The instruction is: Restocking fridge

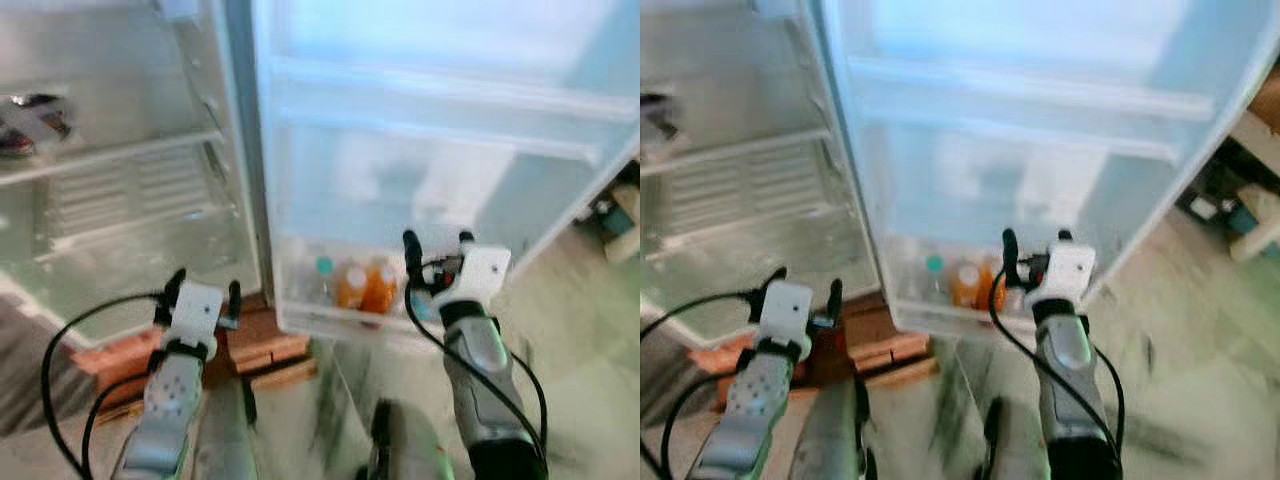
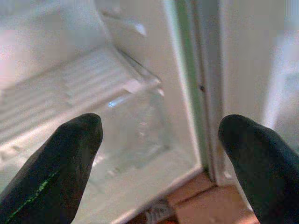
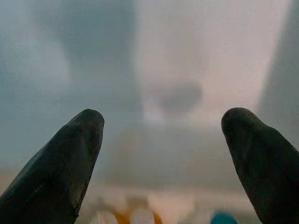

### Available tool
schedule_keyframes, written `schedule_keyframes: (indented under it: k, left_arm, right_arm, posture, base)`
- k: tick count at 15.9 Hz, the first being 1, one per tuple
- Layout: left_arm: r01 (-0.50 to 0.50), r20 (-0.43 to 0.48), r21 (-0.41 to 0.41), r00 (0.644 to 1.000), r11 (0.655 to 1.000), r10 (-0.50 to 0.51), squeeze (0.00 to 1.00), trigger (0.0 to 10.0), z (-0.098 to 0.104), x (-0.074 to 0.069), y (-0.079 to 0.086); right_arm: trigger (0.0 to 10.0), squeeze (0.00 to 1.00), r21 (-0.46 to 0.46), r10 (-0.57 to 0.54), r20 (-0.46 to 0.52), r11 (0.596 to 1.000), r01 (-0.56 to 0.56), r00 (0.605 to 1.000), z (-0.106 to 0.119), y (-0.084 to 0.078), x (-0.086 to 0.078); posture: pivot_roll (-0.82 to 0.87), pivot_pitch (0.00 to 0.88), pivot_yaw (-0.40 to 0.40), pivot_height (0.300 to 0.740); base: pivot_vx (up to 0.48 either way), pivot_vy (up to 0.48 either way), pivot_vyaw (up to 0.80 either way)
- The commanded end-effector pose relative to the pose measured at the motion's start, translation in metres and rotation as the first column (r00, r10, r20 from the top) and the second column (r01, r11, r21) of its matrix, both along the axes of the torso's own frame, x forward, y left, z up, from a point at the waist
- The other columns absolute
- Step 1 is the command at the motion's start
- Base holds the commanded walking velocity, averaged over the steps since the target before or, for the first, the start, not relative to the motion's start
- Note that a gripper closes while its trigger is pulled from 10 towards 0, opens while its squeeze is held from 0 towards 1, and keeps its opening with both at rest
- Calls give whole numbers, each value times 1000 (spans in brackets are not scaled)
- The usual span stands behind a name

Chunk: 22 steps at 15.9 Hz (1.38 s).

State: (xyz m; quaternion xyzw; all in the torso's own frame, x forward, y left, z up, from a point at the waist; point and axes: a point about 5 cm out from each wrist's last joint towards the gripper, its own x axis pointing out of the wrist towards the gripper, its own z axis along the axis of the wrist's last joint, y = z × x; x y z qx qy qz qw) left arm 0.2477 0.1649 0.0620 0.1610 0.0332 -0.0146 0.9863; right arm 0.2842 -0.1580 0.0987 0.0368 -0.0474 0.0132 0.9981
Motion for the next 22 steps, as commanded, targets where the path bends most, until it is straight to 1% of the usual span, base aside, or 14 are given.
schedule_keyframes:
  k: [1, 2, 4, 6, 8, 10, 13, 15, 16, 18, 22]
  left_arm:
    - [-11, 30, 1, 1000, 1000, 11, 0, 10000, 6, 3, -1]
    - [-12, 34, -3, 999, 1000, 12, 0, 10000, 7, 4, -2]
    - [36, 49, -45, 998, 998, -34, 0, 10000, 15, 7, -6]
    - [46, 96, -57, 995, 997, -40, 0, 10000, 22, 7, -4]
    - [39, 103, -47, 994, 998, -35, 0, 10000, 23, 9, -5]
    - [21, 89, -53, 996, 998, -16, 0, 10000, 22, 5, -8]
    - [20, 53, -47, 998, 999, -17, 0, 10000, 13, -5, -11]
    - [10, 47, -47, 999, 999, -8, 0, 10000, 12, -5, -11]
    - [3, 48, -45, 999, 999, -1, 0, 10000, 12, -3, -11]
    - [-2, 54, -45, 999, 999, 4, 0, 10000, 15, 0, -11]
    - [-5, 45, -32, 999, 999, 6, 0, 10000, 12, 0, -7]
  right_arm:
    - [10000, 0, -5, -2, -2, 1000, 2, 1000, 2, -1, 3]
    - [10000, 0, -10, 2, 6, 1000, -2, 1000, 4, -1, 4]
    - [10000, 0, -38, 8, 11, 999, -7, 1000, 7, 0, 6]
    - [10000, 0, -32, -17, -23, 999, 17, 1000, -2, -3, -2]
    - [10000, 0, -34, -19, -46, 999, 18, 999, -9, -1, -6]
    - [10000, 0, -33, -20, -59, 999, 18, 998, -12, 0, -9]
    - [10000, 0, -22, -35, -104, 999, 33, 994, -21, -6, -16]
    - [10000, 0, -43, -32, -129, 999, 26, 991, -25, -6, -18]
    - [10000, 0, -50, -38, -134, 998, 31, 990, -25, -6, -16]
    - [10000, 0, -51, -34, -133, 998, 28, 991, -23, -5, -11]
    - [10000, 0, -52, -26, -140, 998, 19, 990, -23, -5, -11]
  posture:
    - [151, 30, -59, 710]
    - [151, 30, -59, 715]
    - [140, 51, -57, 739]
    - [141, 46, -51, 740]
    - [132, 43, -49, 740]
    - [129, 45, -45, 740]
    - [133, 44, -52, 740]
    - [131, 41, -62, 740]
    - [128, 42, -63, 740]
    - [126, 46, -63, 740]
    - [121, 51, -63, 740]
  base:
    - [0, 0, 0]
    - [0, 0, 0]
    - [0, 0, 0]
    - [0, 0, 0]
    - [0, 0, 0]
    - [0, 0, 0]
    - [0, 0, 0]
    - [0, 0, 0]
    - [0, 0, 0]
    - [-259, 0, 0]
    - [-266, 0, 0]
